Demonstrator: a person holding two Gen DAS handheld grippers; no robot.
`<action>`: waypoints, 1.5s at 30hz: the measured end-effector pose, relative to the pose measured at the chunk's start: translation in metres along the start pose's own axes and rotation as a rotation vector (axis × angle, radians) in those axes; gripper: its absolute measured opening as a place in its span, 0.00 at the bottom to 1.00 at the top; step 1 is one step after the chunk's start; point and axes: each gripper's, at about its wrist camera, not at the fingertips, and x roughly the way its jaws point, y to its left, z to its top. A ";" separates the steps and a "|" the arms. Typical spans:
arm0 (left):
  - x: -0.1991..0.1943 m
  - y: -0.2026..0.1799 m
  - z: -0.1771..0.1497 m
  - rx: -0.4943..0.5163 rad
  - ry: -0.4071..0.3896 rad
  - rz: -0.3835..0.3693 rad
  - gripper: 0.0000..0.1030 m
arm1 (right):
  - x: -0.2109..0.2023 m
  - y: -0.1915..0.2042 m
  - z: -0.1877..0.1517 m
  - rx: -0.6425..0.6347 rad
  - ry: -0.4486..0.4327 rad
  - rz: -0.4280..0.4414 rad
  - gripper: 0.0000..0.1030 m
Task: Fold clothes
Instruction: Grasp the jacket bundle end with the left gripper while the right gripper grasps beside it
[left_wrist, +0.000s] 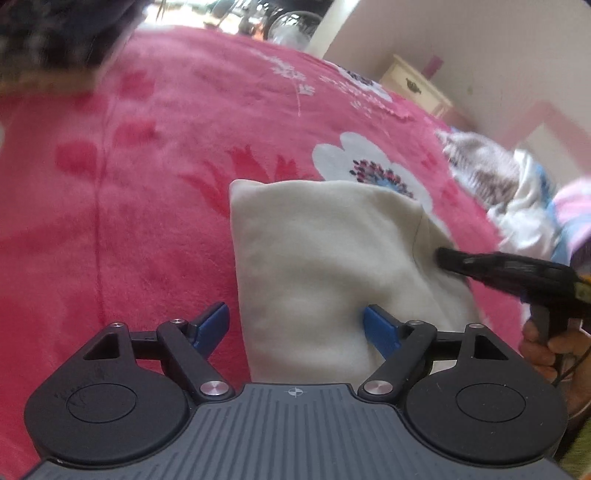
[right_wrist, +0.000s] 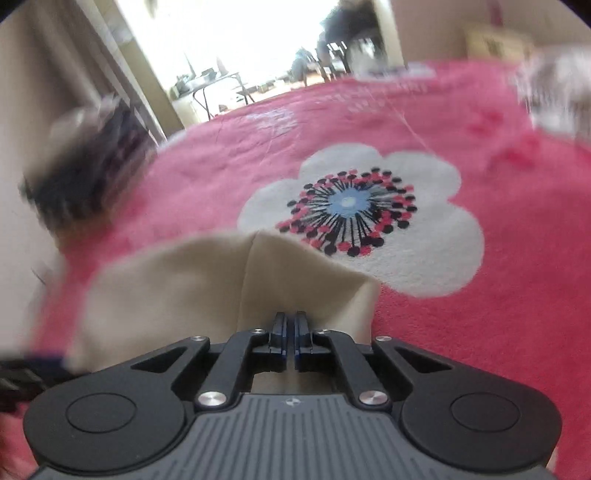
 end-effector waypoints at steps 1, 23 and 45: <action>-0.002 0.007 0.001 -0.033 0.010 -0.030 0.79 | -0.006 -0.010 0.007 0.060 -0.005 0.040 0.37; 0.043 0.026 0.001 -0.124 0.062 -0.279 0.84 | 0.038 -0.066 -0.004 0.268 0.337 0.431 0.62; -0.147 0.142 0.063 -0.270 -0.194 0.019 0.62 | 0.085 0.170 0.030 0.147 0.353 0.561 0.35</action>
